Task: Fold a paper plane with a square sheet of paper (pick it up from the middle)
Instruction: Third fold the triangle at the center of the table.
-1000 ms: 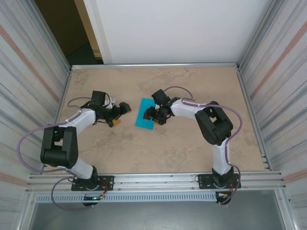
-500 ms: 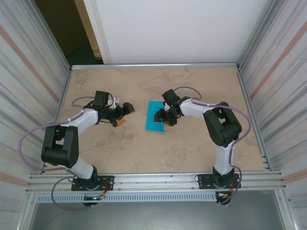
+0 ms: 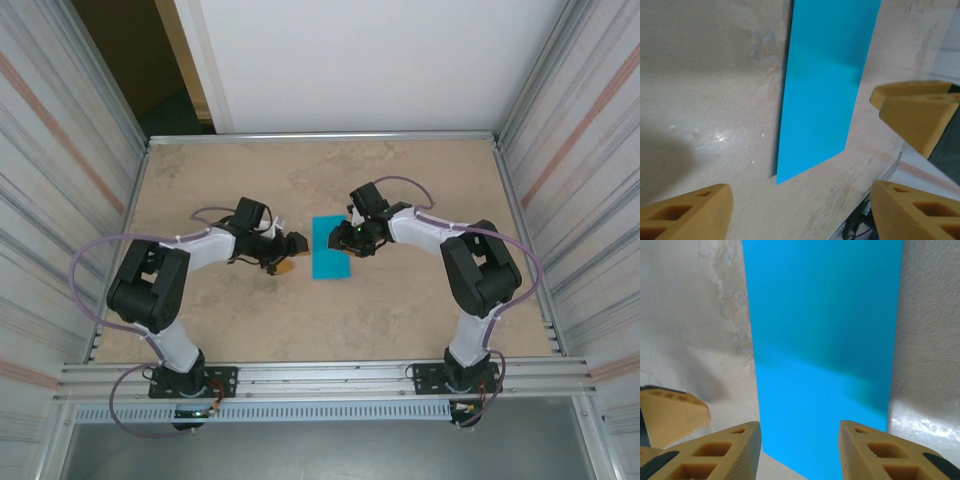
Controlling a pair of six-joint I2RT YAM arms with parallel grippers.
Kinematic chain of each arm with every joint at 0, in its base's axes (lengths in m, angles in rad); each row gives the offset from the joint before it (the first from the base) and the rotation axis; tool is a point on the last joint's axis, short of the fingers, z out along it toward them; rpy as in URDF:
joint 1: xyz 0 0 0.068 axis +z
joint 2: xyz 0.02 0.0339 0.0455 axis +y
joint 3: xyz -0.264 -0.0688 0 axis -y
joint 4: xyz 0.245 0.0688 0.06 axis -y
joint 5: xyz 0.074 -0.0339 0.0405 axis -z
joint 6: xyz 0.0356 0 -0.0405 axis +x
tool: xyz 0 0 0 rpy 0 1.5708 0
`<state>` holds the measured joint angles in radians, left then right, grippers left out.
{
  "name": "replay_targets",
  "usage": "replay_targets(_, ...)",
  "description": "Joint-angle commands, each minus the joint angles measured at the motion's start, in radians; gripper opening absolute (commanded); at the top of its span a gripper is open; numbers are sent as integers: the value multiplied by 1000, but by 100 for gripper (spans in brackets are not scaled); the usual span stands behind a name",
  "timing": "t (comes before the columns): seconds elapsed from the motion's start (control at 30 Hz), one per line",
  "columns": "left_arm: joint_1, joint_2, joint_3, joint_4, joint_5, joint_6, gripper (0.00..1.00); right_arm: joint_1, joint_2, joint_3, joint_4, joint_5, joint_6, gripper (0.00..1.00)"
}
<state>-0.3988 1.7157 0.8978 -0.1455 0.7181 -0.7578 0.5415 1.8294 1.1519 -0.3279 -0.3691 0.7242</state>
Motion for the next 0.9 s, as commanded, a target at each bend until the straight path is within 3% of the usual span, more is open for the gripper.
replay_targets(0.0, -17, 27, 34, 34, 39, -30, 69, -13, 29, -23, 40, -18, 54, 42)
replay_targets(0.43, -55, 104, 70, 29, 61, -52, 41, -49, 93, -93, 45, -39, 49, 38)
replay_targets(0.87, -67, 198, 157, -1, 86, -38, 35, -60, 88, -104, 46, -41, 40, 37)
